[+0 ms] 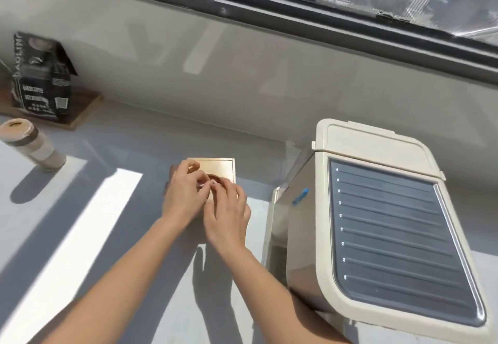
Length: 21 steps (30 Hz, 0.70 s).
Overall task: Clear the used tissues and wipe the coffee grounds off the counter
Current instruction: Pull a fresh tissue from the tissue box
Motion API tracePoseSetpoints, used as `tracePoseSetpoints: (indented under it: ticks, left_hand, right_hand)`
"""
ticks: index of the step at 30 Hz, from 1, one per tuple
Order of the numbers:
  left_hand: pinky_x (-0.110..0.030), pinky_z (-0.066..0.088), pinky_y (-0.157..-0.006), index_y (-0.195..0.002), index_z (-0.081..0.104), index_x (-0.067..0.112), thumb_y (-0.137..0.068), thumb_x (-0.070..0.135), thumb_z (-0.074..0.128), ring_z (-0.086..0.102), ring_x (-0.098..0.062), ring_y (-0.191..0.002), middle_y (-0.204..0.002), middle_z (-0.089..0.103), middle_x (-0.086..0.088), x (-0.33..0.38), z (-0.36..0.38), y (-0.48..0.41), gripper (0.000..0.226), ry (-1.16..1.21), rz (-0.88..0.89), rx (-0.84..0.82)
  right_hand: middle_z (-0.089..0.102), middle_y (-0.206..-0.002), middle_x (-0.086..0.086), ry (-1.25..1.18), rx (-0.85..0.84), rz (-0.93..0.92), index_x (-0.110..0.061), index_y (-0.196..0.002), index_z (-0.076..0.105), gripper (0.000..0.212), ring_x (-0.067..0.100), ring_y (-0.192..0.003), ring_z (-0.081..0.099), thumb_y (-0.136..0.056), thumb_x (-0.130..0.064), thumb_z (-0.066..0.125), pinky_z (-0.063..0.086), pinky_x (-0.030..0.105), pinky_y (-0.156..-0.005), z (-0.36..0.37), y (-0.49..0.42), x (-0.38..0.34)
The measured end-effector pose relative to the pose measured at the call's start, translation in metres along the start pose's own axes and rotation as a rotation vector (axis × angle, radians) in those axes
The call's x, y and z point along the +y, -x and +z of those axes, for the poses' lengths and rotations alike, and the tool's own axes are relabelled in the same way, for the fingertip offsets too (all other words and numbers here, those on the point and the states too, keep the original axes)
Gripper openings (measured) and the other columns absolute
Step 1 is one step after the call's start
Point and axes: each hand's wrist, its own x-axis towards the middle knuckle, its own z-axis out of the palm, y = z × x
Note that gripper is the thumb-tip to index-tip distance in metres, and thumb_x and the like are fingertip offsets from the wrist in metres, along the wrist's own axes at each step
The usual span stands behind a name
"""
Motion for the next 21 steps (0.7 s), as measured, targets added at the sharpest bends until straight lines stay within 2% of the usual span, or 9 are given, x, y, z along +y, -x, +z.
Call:
tracePoseSetpoints:
  ticks: [3, 6, 8, 11, 14, 16, 18, 19, 21]
  left_hand:
    - [-0.028, 0.041, -0.077, -0.08, 0.068, 0.01, -0.085, 0.017, 0.062, 0.035, 0.0, -0.091, -0.115, 0.056, 0.002, 0.001, -0.001, 0.002, 0.011, 0.016, 0.023, 0.01]
    - [-0.03, 0.04, -0.075, -0.082, 0.063, 0.008, -0.088, 0.013, 0.057, 0.04, -0.016, -0.099, -0.103, 0.06, 0.001, 0.005, -0.004, 0.012, 0.009, 0.012, 0.069, 0.008]
    - [-0.027, 0.036, -0.071, -0.082, 0.059, 0.011, -0.089, 0.013, 0.054, 0.044, -0.02, -0.095, -0.09, 0.059, 0.004, 0.007, -0.006, 0.022, 0.009, 0.024, 0.065, 0.016]
    - [-0.033, 0.037, -0.066, -0.081, 0.056, 0.015, -0.091, 0.018, 0.051, 0.051, -0.024, -0.087, -0.075, 0.056, 0.006, 0.014, -0.011, 0.031, 0.012, 0.039, 0.033, -0.005]
    - [-0.035, 0.039, -0.071, -0.083, 0.056, 0.016, -0.092, 0.02, 0.052, 0.057, -0.025, -0.082, -0.077, 0.06, 0.006, 0.023, -0.021, 0.036, 0.011, 0.043, 0.094, 0.01]
    - [-0.035, 0.042, -0.073, -0.085, 0.057, 0.017, -0.092, 0.021, 0.052, 0.059, -0.021, -0.081, -0.079, 0.062, 0.007, 0.028, -0.03, 0.039, 0.009, 0.121, 0.117, 0.028]
    - [-0.03, 0.044, -0.07, -0.084, 0.055, 0.021, -0.092, 0.02, 0.052, 0.058, -0.01, -0.077, -0.077, 0.062, 0.009, 0.034, -0.042, 0.04, 0.009, 0.269, 0.094, 0.045]
    - [-0.025, 0.043, -0.068, -0.082, 0.053, 0.023, -0.092, 0.018, 0.052, 0.056, -0.004, -0.074, -0.075, 0.06, 0.01, 0.038, -0.048, 0.039, 0.011, 0.325, 0.092, 0.055]
    - [-0.019, 0.04, -0.066, -0.076, 0.053, 0.023, -0.091, 0.013, 0.053, 0.053, -0.002, -0.07, -0.071, 0.057, 0.011, 0.046, -0.06, 0.038, 0.018, 0.409, 0.088, 0.019]
  right_hand:
    - [0.033, -0.147, -0.015, 0.066, 0.002, -0.03, -0.031, -0.128, 0.049, 0.034, 0.014, -0.136, 0.023, -0.096, -0.031, 0.04, 0.024, 0.04, -0.105, -0.001, 0.001, 0.001]
    - [0.033, -0.146, -0.015, 0.146, -0.011, -0.042, -0.033, -0.125, 0.049, 0.032, 0.016, -0.134, 0.025, -0.095, -0.032, 0.038, 0.024, 0.04, -0.102, -0.005, 0.005, 0.005]
    - [0.032, -0.146, -0.015, 0.21, -0.022, -0.056, -0.034, -0.127, 0.047, 0.033, 0.016, -0.134, 0.025, -0.095, -0.034, 0.037, 0.024, 0.041, -0.1, -0.008, 0.012, 0.008]
    - [0.028, -0.151, -0.012, 0.23, -0.063, -0.087, -0.032, -0.13, 0.046, 0.036, 0.02, -0.136, 0.024, -0.096, -0.034, 0.037, 0.021, 0.044, -0.104, -0.015, 0.02, 0.012]
    - [0.016, -0.159, -0.009, 0.208, -0.143, -0.135, -0.029, -0.136, 0.043, 0.04, 0.022, -0.141, 0.014, -0.097, -0.033, 0.037, 0.013, 0.046, -0.112, -0.023, 0.022, 0.011]
    - [0.021, -0.158, -0.007, 0.133, -0.135, -0.161, -0.023, -0.136, 0.044, 0.04, 0.02, -0.142, 0.014, -0.097, -0.03, 0.04, 0.014, 0.045, -0.114, -0.029, 0.023, 0.005]
    - [0.045, -0.144, -0.002, -0.022, -0.021, -0.21, -0.017, -0.128, 0.055, 0.034, 0.021, -0.135, 0.03, -0.096, -0.023, 0.045, 0.024, 0.041, -0.111, -0.035, 0.025, -0.003]
    - [0.058, -0.129, 0.0, -0.141, 0.071, -0.225, -0.014, -0.118, 0.062, 0.028, 0.019, -0.125, 0.042, -0.095, -0.018, 0.048, 0.032, 0.037, -0.106, -0.039, 0.026, -0.006]
    - [0.067, -0.097, -0.004, -0.41, 0.177, -0.149, -0.017, -0.095, 0.068, 0.016, 0.013, -0.096, 0.057, -0.091, -0.015, 0.053, 0.045, 0.031, -0.087, -0.047, 0.03, -0.011]
